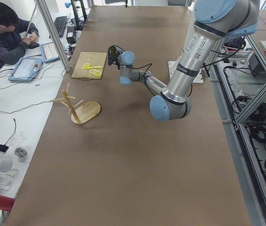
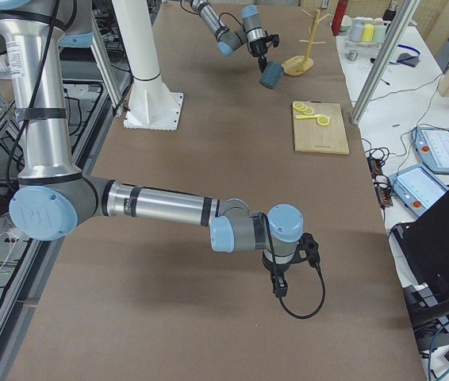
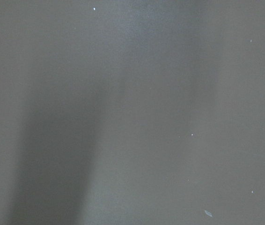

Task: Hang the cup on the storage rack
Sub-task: 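Lift the mug with the left gripper toward the wooden mug tree, then raise the mug with the left gripper up to a mug-tree branch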

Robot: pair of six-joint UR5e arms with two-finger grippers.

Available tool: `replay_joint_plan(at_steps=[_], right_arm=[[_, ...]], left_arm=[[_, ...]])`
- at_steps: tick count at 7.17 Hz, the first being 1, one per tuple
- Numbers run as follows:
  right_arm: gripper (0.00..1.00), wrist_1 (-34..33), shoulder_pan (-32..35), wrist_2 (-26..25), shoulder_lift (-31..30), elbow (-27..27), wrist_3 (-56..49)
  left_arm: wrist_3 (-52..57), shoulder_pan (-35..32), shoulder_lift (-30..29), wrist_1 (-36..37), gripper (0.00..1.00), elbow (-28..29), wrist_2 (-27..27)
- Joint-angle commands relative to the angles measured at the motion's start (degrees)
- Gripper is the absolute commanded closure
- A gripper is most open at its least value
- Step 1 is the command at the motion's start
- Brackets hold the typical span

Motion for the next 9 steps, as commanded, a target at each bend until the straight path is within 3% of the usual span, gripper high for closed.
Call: replay_joint_plan(at_steps=[1,4,5,6,7,9], right_arm=[[0.00,0.0,0.0,0.2,0.0,0.1,-0.1],[0.00,0.1,0.0,0.1,-0.1,0.0,-0.1],[0.00,0.1,0.0,0.1,-0.1,0.0,-0.1],[0.00,0.1,0.0,0.1,-0.1,0.1,-0.1],[0.00,0.1,0.0,0.1,-0.2,0.1,-0.1],[0.00,0.2,0.0,0.0,-0.2,0.4,-0.1]], left_arm=[[-21.4,-3.1,0.1,-4.9,1.00,-0.4,0.0],[-44.6,-8.4,-0.6,-8.6,1.00,0.5,0.1],[-52.1,-10.5,-0.6,-13.1,1.00,3.1,0.1],[-57.9,-12.0,-0.6,-22.3,1.00,9.3,0.6],[-58.6,-12.6,-0.9,-27.7,1.00,14.1,1.0],[-59.1,-13.6,-1.4,-33.3,1.00,17.5,0.9]])
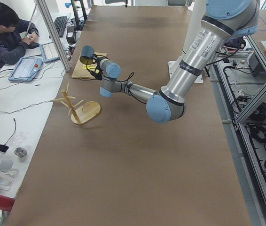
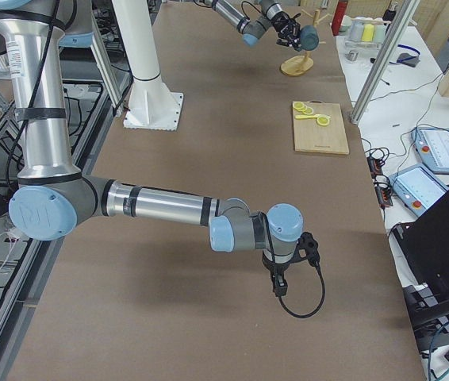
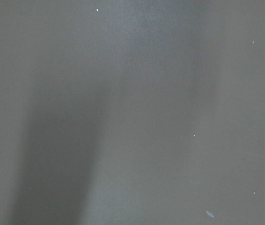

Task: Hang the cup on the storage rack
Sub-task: 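Raise the mug with the left gripper up to a mug-tree branch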

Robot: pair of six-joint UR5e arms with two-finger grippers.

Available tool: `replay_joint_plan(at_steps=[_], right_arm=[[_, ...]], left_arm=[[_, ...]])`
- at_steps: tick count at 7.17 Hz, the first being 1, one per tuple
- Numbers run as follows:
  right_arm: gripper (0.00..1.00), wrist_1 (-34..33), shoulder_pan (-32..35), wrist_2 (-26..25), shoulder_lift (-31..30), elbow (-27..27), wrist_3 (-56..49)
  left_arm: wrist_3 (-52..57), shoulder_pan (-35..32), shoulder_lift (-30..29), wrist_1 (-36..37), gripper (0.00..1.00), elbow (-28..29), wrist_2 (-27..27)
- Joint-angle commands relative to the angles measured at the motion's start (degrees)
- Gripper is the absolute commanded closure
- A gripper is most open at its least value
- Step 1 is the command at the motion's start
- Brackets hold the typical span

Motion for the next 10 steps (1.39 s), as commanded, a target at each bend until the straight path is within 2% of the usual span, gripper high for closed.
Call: replay_joint_plan(at_steps=[1,4,6,9,10], right_arm=[[0.00,0.0,0.0,-0.1,0.0,0.2,0.0],[0.00,0.1,0.0,-0.2,0.0,0.5,0.0],[0.00,0.3,0.0,-0.2,0.0,0.6,0.0],[0.00,0.6,0.0,-0.1,0.0,0.7,-0.1],[0.00,0.8,0.0,-0.2,0.0,0.7,-0.1]], left_arm=[[-0.8,-0.7,-0.1,-10.3,1.00,6.3,0.1],[-3.5,-2.8,0.2,-24.0,1.00,14.4,0.1],[-8.2,-4.9,0.4,-26.0,1.00,18.1,0.4],[-12.1,-4.4,0.1,-25.9,1.00,20.8,6.4],[-12.3,-4.4,-0.2,-25.9,1.00,21.5,6.6]])
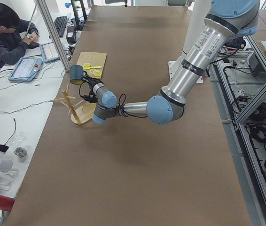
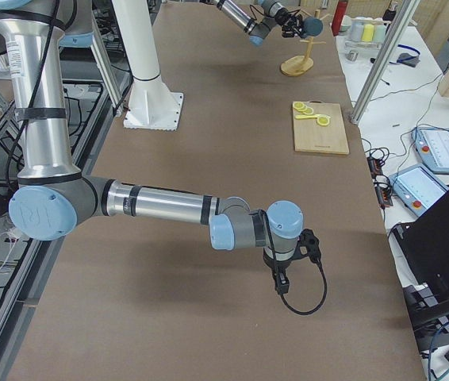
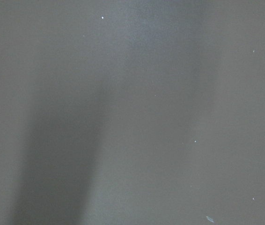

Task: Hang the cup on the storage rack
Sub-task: 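Raise the mug with the left gripper up to a mug-tree branch, then hold the mug handle at the mug-tree branch with the left gripper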

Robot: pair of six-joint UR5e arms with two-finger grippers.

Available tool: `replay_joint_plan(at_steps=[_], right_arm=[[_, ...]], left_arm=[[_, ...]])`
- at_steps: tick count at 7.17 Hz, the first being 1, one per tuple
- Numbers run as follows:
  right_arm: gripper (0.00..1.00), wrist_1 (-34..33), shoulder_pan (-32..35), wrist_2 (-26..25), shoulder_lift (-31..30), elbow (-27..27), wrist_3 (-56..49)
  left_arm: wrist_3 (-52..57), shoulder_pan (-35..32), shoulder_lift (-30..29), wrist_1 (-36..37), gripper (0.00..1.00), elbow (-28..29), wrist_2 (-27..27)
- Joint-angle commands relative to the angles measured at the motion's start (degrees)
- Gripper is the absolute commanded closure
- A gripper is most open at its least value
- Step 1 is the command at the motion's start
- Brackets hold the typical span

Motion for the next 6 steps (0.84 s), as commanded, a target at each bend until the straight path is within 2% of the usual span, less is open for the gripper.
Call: replay_joint_plan(at_steps=[1,6], right_arm=[[0.00,0.2,0.0,0.1,0.0,0.0,0.0],[0.00,0.2,0.0,0.1,-0.4,0.9,0.0]], left_arm=[[-0.6,0.1,-0.3,0.0,1.00,1.6,1.2],[-0.1,0.9,-2.6,1.9,1.00,1.6,4.3]])
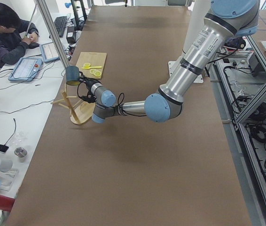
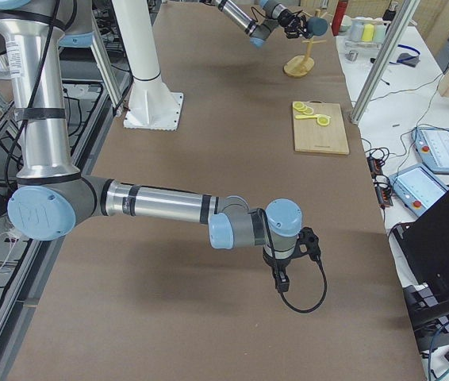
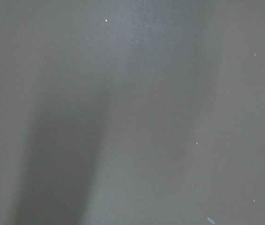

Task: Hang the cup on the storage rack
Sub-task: 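Hold the mug handle at the mug-tree branch with the left gripper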

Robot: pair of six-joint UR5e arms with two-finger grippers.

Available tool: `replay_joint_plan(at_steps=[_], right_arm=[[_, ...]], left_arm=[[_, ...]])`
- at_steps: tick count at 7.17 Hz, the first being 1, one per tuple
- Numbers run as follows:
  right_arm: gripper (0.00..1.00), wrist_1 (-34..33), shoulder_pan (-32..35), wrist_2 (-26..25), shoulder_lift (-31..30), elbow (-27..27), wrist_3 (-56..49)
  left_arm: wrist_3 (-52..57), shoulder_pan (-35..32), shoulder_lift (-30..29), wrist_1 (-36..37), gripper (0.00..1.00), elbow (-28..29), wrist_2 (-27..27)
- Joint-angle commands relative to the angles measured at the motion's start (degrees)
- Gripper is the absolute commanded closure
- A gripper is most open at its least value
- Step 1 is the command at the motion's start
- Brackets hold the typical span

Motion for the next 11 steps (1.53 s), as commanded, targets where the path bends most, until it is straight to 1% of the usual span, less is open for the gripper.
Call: replay_joint_plan(at_steps=[1,2,3,4,5,8,11], right_arm=[[0.00,0.0,0.0,0.0,-0.1,0.1,0.1],[0.00,0.0,0.0,0.0,-0.2,0.2,0.1],[0.00,0.0,0.0,0.0,-0.2,0.2,0.1],[0.00,0.0,0.0,-0.1,-0.2,0.2,0.1],[0.00,0.0,0.0,-0.1,-0.2,0.2,0.0],[0.00,0.0,-0.1,0.0,-0.2,0.2,0.0],[0.00,0.0,-0.1,0.0,-0.2,0.2,0.0]], left_arm=[[0.4,1.9,-0.9,0.4,1.00,-0.4,2.9],[0.2,2.3,-1.2,0.8,1.00,-0.3,4.0],[0.0,2.2,-1.5,3.0,1.00,-0.4,4.1],[-0.4,1.4,-1.5,3.5,1.00,-0.4,4.0],[-3.0,-0.4,-1.4,4.1,1.00,-0.4,3.9],[-3.2,-2.2,-1.3,5.8,1.00,-0.3,3.4],[-3.1,-2.3,-0.5,5.8,1.00,0.2,3.3]])
